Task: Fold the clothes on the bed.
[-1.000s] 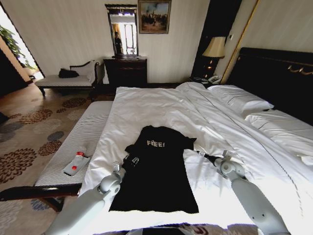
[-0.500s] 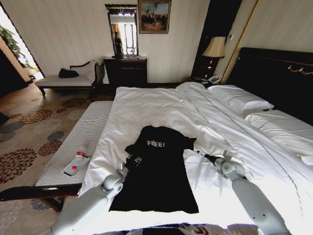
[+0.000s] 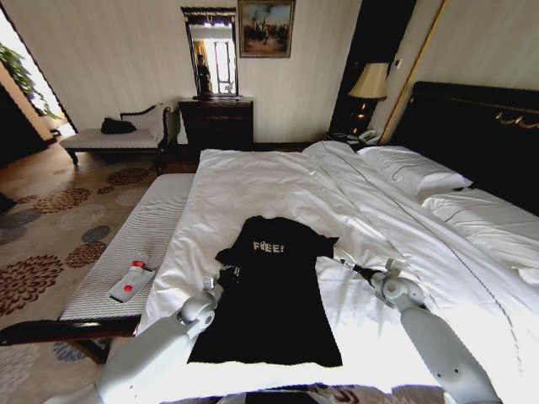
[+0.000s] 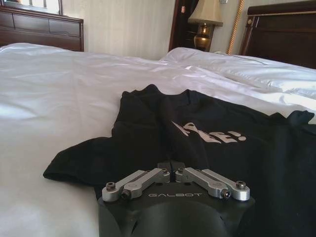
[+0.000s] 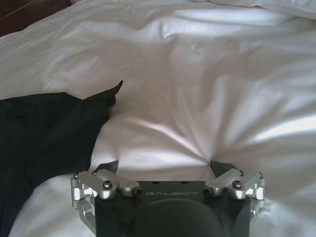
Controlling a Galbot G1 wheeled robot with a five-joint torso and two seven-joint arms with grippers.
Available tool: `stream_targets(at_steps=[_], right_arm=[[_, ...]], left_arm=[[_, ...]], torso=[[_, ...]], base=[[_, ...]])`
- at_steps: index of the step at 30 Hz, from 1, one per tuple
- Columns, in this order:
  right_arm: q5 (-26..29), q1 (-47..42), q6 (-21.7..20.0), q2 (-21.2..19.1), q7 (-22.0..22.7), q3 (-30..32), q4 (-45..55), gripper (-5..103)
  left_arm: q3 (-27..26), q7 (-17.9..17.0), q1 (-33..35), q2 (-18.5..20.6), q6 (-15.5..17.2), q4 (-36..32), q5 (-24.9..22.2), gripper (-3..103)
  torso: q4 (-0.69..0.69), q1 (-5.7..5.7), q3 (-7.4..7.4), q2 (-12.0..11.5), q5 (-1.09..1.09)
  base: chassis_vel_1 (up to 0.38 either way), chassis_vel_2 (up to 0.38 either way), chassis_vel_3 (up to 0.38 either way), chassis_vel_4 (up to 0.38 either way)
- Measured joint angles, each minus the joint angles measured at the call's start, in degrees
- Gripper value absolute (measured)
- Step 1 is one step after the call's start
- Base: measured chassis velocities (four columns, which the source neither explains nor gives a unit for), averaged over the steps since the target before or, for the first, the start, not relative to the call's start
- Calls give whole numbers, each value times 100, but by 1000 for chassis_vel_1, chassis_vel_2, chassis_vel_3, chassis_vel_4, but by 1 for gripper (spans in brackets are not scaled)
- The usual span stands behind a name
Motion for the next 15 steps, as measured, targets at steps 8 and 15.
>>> stream_targets(at_steps=[8,15], right_arm=[[-32,-30,0,6,0,15,16,100],[-95,-68,4,30,-5,20,57,100]], left_arm=[[-55,-31,-18,17,1,0,-55,0],[-596,-74,-165,91,29,-11,-336,0]], torso=[[0,0,0,0,-1],[0,0,0,0,-1]], base=[[0,0,0,0],[0,0,0,0]])
